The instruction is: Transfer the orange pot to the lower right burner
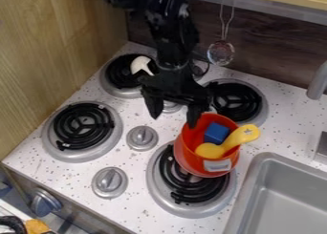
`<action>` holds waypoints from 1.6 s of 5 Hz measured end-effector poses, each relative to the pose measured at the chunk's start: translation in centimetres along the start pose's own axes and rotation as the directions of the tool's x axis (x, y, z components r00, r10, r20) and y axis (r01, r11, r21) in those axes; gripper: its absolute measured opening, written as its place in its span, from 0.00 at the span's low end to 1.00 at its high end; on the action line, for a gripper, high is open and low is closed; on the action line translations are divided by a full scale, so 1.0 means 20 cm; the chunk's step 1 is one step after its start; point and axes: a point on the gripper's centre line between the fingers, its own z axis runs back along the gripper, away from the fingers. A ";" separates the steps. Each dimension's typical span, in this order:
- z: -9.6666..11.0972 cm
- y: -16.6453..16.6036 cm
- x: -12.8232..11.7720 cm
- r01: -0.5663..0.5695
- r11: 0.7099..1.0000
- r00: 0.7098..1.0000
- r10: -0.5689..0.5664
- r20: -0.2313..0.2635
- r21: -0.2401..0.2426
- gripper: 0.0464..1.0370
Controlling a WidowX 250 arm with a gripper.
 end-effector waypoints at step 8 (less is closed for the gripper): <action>-0.07 0.43 0.33 -0.101 0.994 0.975 0.105 0.195 -0.027 0.96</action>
